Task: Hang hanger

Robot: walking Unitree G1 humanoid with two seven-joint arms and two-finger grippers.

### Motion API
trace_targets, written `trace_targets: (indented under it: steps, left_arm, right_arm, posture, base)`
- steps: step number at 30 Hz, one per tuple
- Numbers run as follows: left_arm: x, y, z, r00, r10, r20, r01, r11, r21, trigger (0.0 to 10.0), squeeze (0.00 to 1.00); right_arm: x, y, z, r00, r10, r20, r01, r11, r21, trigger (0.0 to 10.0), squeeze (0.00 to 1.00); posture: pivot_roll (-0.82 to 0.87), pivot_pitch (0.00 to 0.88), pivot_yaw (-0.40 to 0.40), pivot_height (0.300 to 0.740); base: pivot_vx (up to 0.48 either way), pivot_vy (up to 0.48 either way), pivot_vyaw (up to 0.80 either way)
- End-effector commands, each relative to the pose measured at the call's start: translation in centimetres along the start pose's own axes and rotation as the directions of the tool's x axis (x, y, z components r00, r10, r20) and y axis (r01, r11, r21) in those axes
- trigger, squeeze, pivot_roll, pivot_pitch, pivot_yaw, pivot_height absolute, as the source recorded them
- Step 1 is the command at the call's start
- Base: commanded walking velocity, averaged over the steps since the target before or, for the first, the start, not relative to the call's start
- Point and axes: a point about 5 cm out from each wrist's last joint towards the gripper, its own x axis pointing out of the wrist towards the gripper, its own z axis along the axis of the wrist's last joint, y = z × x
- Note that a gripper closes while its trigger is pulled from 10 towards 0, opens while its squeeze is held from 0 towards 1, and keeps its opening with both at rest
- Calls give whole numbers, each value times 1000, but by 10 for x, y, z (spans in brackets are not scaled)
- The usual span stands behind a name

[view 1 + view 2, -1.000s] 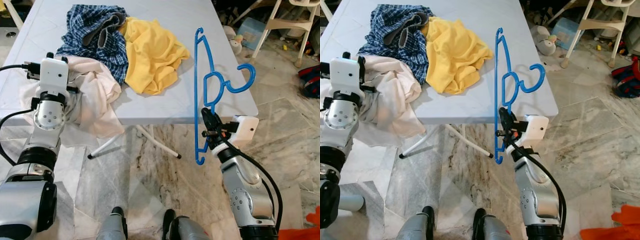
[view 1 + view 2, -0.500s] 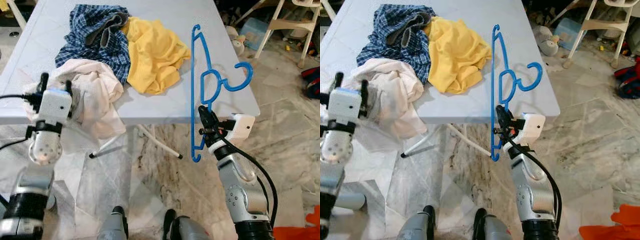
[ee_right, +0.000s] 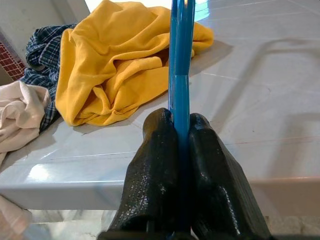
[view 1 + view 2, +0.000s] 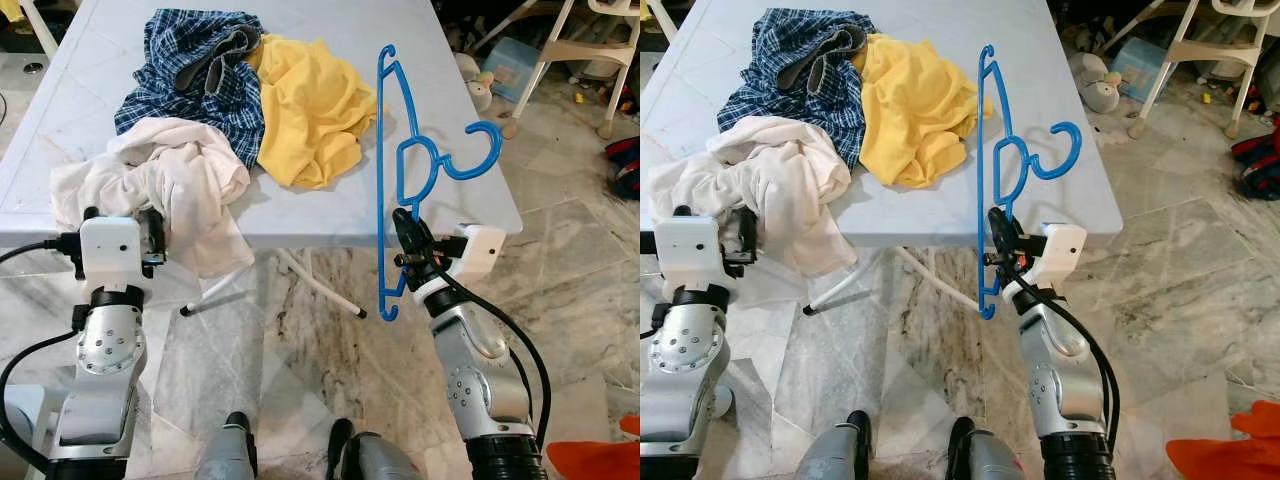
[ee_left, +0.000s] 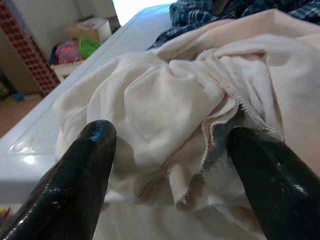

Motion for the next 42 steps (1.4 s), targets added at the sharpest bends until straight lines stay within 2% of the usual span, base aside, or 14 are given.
trace_targets:
  steps: [1, 5, 12, 15, 17, 18, 19, 20, 24, 28, 30, 35, 37, 42]
  left_arm:
    - [-3, 2, -2, 999, 16, -30, -17, 1000, -10, 10000, 1000]
    - [-2, 3, -9, 997, 15, -75, -15, 1000, -11, 10000, 1000]
    - [16, 2, -16, 989, -20, -147, 17, 1000, -18, 10000, 1000]
    - [21, -1, -21, 975, -42, -218, 30, 998, -58, 10000, 1000]
    - [23, -1, -21, 973, -44, -226, 29, 997, -68, 10000, 1000]
    - [27, -2, -21, 972, -52, -229, 37, 997, -73, 10000, 627]
    - [29, -3, -21, 971, -59, -232, 43, 996, -75, 10000, 627]
    - [32, -5, -22, 967, -71, -243, 54, 996, -75, 10000, 0]
    - [47, -9, -26, 953, -88, -289, 63, 993, -95, 10000, 0]
    - [59, -10, -21, 952, -106, -287, 79, 992, -103, 10000, 0]
    - [73, -12, -15, 954, -129, -271, 104, 989, -104, 10000, 0]
    - [94, -17, -2, 959, -148, -240, 126, 987, -102, 10000, 0]
    - [97, -18, 1, 962, -151, -227, 130, 986, -103, 10000, 0]
    - [115, -16, 30, 985, -120, -121, 107, 988, -111, 10000, 0]
  right_arm:
    - [-4, -4, -9, 999, -17, -44, 17, 1000, 0, 10000, 0]
    - [-5, -4, -10, 999, -22, -44, 22, 1000, 1, 10000, 0]
    - [-5, -5, -9, 999, -27, -42, 27, 1000, -3, 10000, 0]
    - [-5, -7, -8, 999, -30, -40, 30, 1000, -5, 10000, 0]
    - [-5, -7, -8, 999, -32, -40, 31, 999, -7, 10000, 0]
    - [-5, -7, -8, 999, -32, -39, 32, 999, -7, 10000, 0]
    - [-5, -6, -8, 999, -32, -38, 32, 999, -7, 10000, 0]
    - [-5, -6, -8, 999, -33, -38, 33, 999, -7, 10000, 0]
    - [-4, -4, -8, 999, -29, -38, 29, 1000, -4, 10000, 0]
    - [-3, -5, -7, 999, -35, -35, 35, 999, -9, 10000, 0]
    - [-3, -7, -5, 998, -47, -31, 47, 999, -8, 10000, 0]
    - [-3, -6, -5, 998, -56, -29, 56, 998, -5, 10000, 0]
    - [-3, -6, -5, 998, -57, -29, 57, 998, -6, 10000, 0]
    - [-3, -8, -4, 997, -70, -21, 70, 998, -7, 10000, 0]
  posture:
    - [209, 270, -84, 740]
    - [206, 269, -80, 740]
    - [190, 265, -80, 740]
    - [189, 265, -81, 740]
    - [185, 263, -80, 740]
    - [184, 262, -80, 740]
    - [184, 261, -81, 740]
    - [183, 261, -81, 740]
    - [171, 256, -85, 740]
    - [157, 255, -86, 740]
    - [152, 258, -86, 740]
    - [140, 261, -83, 740]
    - [138, 261, -82, 740]
    - [127, 262, -78, 740]
  base:
    - [0, 0, 0]
    - [0, 0, 0]
    - [0, 0, 0]
    - [0, 0, 0]
    - [0, 0, 0]
    - [0, 0, 0]
    - [0, 0, 0]
    - [0, 0, 0]
    - [0, 0, 0]
    - [0, 0, 0]
    - [0, 0, 0]
    - [0, 0, 0]
    - [0, 0, 0]
    - [0, 0, 0]
